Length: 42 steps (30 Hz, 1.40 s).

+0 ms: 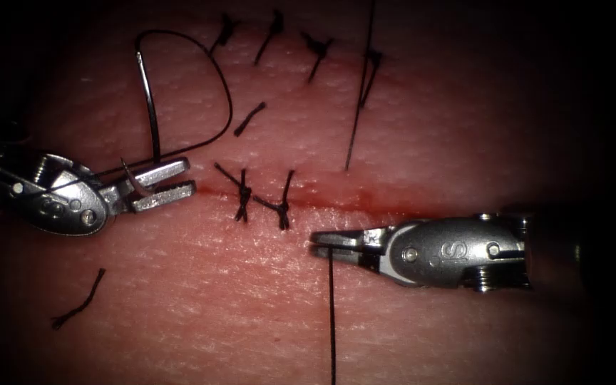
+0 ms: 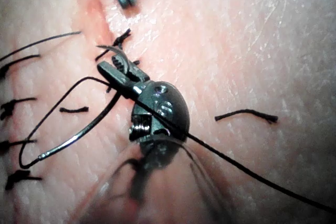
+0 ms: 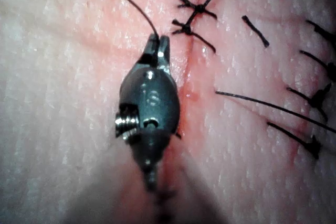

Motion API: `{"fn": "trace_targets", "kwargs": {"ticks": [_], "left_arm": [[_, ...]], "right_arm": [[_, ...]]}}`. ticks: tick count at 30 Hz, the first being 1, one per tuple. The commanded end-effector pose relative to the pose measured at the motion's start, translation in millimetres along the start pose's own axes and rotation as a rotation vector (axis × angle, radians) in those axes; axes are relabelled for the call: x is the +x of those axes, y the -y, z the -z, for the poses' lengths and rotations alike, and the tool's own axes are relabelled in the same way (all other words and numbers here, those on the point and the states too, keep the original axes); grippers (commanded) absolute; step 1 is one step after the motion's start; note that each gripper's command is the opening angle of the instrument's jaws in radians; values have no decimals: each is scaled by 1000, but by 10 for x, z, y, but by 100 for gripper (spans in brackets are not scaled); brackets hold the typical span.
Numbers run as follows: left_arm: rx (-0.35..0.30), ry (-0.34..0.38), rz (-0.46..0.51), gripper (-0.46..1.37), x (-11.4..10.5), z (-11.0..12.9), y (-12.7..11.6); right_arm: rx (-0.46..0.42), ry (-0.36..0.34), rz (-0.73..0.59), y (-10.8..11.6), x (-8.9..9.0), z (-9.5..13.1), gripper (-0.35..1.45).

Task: Wound Closure
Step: With the right gripper, repeatedly pull the suture through the wound.

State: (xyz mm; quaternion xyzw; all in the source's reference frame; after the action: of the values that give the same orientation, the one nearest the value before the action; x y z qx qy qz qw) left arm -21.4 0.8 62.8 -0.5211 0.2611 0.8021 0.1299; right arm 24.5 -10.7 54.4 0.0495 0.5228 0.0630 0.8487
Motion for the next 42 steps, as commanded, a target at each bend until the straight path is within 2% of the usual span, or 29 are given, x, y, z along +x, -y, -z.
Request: {"fn": "trace_targets", "kwargs": {"ticks": [1,8,16,17,23,42], "left_arm": [[-7,0,0,-35,0,0,0],[-9,-2,0,-35,0,-1,0],[-9,-2,0,-35,0,-1,-1],[-7,-4,0,-35,0,-1,-1],[-9,-7,-1,-35,-1,-2,-2],[-10,-8,-1,-35,0,-1,-2]], "right_arm": [[7,10,-4,2,1,0,-35],[37,35,-26,15,4,-1,-35],[88,45,-44,57,14,5,-35],[100,46,-46,68,18,8,-35],[131,46,-50,98,34,16,-35],[176,39,-82,159,65,21,-35]]}}
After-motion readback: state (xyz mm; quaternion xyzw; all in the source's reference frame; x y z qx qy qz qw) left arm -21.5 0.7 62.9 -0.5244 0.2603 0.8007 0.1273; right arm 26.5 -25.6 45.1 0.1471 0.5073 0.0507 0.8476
